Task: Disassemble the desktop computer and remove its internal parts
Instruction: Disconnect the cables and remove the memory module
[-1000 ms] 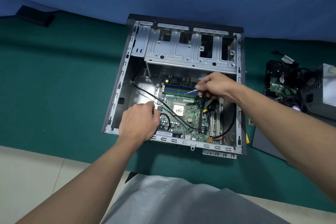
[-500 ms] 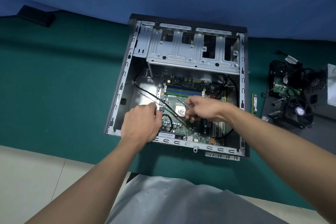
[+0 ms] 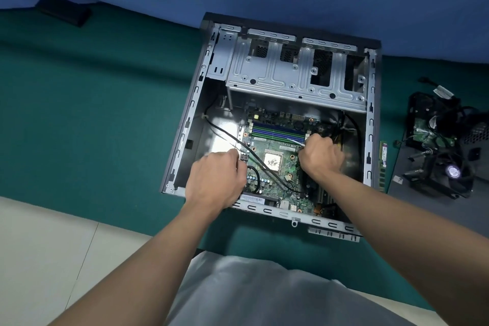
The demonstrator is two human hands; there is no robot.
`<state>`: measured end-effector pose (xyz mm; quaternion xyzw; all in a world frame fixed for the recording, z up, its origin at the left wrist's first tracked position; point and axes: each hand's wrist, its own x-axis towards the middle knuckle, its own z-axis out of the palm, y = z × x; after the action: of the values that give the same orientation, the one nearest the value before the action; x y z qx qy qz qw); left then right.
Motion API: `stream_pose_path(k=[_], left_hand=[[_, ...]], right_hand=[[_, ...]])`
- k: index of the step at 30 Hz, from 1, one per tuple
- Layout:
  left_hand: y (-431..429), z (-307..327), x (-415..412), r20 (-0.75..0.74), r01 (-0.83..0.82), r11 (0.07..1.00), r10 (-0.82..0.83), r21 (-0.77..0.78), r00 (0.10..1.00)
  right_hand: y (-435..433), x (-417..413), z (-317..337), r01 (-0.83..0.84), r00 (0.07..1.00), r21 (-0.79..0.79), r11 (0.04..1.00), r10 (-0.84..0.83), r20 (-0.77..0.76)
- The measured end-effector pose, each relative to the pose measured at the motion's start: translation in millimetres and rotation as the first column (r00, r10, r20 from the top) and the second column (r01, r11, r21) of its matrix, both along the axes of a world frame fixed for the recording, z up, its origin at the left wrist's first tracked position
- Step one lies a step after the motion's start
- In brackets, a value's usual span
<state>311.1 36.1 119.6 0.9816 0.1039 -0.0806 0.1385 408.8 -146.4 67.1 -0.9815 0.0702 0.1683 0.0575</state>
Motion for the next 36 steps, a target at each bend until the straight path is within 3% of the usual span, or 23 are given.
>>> stream_pose_path(k=[10, 13, 17, 21, 26, 30, 36], left_hand=[[0.4, 1.5, 0.5, -0.006, 0.003, 1.000, -0.003, 0.006, 1.000], [1.0, 1.7, 0.2, -0.008, 0.008, 1.000, -0.008, 0.003, 1.000], [-0.2, 3.8, 0.2, -0.013, 0.011, 1.000, -0.011, -0.008, 1.000], [-1.8, 4.6, 0.3, -0.022, 0.008, 1.000, -0.008, -0.005, 1.000], [-5.8, 3.7, 0.6, -0.040, 0.048, 0.997, -0.046, 0.063, 0.998], [-6.8, 3.0, -0.7, -0.065, 0.069, 0.993, -0.062, 0.101, 0.996], [-19.3, 5.3, -3.0, -0.110, -0.036, 0.999, 0.037, 0.016, 0.993]], right_hand=[[11.8, -5.5, 8.9, -0.077, 0.997, -0.057, 0.995, 0.078, 0.001], [13.1, -3.6, 27.1, -0.107, 0.994, 0.141, 0.984, 0.101, 0.045], [-13.8, -2.6, 68.1, -0.124, 0.978, 0.545, 0.830, 0.009, 0.208], [-78.5, -4.9, 91.3, -0.049, 0.906, 0.589, 0.806, -0.212, 0.366], [-146.8, -13.3, 64.1, 0.189, 0.867, 0.581, 0.792, -0.412, 0.279], [-165.7, -32.0, 27.5, 0.268, 0.920, 0.490, 0.830, -0.371, 0.126], [-151.3, -46.2, -13.2, 0.338, 0.941, 0.309, 0.889, -0.325, -0.092]])
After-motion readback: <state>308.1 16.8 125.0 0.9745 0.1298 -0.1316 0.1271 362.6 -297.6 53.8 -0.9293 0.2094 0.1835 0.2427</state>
